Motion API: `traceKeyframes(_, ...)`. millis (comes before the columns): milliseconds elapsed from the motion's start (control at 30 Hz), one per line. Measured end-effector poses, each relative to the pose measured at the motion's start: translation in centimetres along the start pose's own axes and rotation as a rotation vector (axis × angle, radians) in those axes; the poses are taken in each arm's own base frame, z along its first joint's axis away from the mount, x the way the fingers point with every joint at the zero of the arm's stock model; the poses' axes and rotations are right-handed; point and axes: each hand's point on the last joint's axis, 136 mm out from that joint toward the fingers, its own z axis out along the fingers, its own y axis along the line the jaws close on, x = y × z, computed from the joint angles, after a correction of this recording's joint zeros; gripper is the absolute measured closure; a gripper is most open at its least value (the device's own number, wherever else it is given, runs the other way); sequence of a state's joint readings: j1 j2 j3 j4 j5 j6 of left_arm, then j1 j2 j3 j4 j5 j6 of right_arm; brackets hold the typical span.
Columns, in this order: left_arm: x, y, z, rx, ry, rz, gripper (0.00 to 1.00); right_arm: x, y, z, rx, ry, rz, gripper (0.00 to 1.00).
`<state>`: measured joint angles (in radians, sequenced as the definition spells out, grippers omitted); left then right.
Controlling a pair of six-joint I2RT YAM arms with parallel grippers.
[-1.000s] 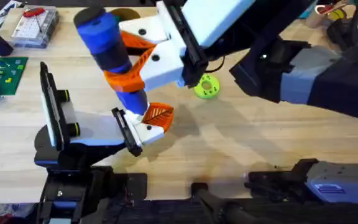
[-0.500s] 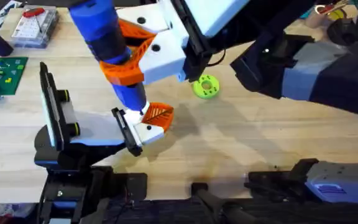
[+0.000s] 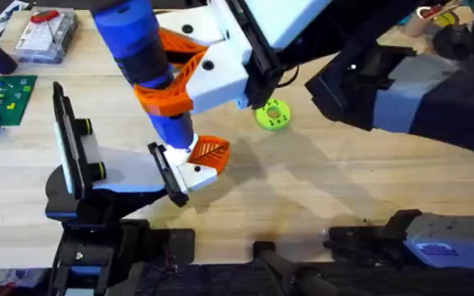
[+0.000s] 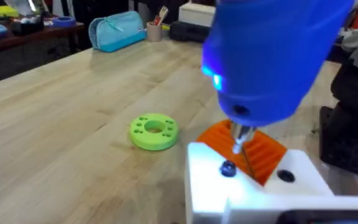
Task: Pick up the gripper from the table and insert it into the empty holder that is missing its gripper. Then pick up a screw, insert it into the mounting hole, and use the screwdriver to tighten it. Finally, clean up the table by picking up the vegetable and placing it into the bucket.
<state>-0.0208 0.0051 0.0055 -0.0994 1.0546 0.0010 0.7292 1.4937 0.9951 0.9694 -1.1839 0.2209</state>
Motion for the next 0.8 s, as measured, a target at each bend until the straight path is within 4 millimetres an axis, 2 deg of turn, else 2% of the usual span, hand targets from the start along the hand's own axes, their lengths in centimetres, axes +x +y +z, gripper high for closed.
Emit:
traceKeyframes(400, 0.0, 0.0, 0.0, 0.000, 0.000, 0.000, 0.989, -0.3, -0.3, -0.5, 0.002, 0.002, -0.001, 0.978)
traceKeyframes(800, 0.0, 0.0, 0.0, 0.000, 0.000, 0.000, 0.989, -3.7, -1.8, -1.3, 0.033, -0.020, -0.051, 0.978)
